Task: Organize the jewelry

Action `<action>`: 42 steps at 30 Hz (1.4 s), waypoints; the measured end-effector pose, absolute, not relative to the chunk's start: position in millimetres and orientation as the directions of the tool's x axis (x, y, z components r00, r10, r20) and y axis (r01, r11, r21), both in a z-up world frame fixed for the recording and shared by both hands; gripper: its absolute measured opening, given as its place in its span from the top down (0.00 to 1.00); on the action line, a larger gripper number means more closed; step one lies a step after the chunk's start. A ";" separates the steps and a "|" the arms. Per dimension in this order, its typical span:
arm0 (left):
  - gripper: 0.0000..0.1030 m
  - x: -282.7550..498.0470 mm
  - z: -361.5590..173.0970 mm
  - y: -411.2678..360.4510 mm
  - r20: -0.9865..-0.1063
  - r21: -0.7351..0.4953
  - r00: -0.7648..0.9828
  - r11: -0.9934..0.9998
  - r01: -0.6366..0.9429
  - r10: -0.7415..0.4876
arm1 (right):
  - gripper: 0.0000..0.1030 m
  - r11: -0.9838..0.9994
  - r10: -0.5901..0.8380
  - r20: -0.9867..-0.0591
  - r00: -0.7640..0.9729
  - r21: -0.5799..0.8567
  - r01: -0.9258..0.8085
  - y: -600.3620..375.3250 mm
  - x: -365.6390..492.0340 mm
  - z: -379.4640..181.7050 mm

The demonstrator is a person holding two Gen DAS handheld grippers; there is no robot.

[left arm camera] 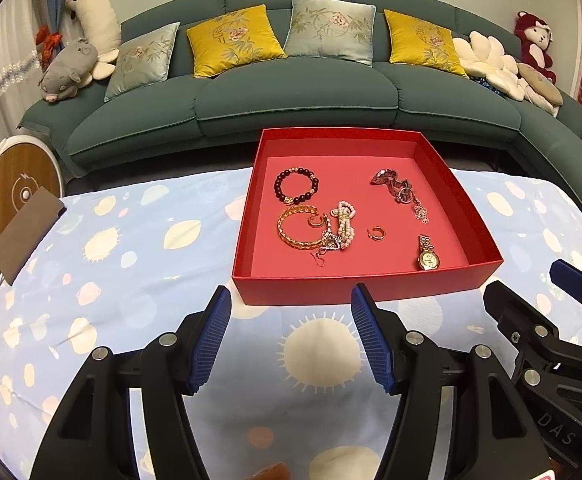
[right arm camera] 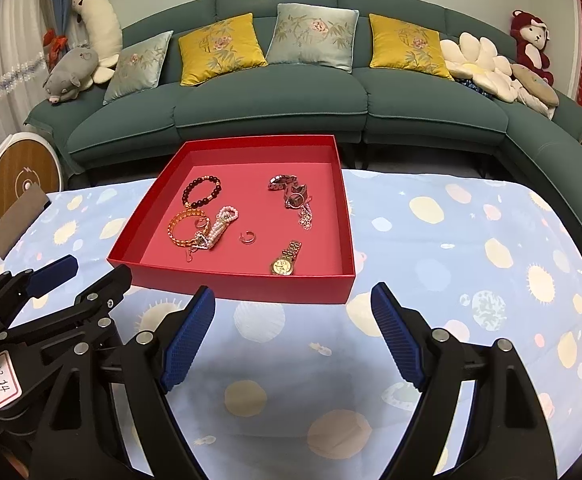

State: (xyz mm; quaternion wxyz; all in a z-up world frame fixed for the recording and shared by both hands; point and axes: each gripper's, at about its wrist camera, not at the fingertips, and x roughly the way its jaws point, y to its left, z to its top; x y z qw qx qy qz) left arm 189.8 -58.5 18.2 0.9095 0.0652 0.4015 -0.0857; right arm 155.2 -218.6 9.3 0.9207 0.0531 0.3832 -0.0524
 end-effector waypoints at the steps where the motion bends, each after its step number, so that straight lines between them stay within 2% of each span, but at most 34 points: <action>1: 0.42 189.9 17.6 -58.3 -0.742 0.051 0.662 0.977 0.207 -0.102 | 0.25 0.989 -0.057 -0.712 0.700 0.057 0.139 -218.5 155.4 8.9; 42: 0.42 189.3 16.3 -59.5 -0.727 0.050 0.679 0.980 0.194 -0.098 | 0.25 0.987 -0.063 -0.714 0.697 0.058 0.148 -218.5 155.8 6.0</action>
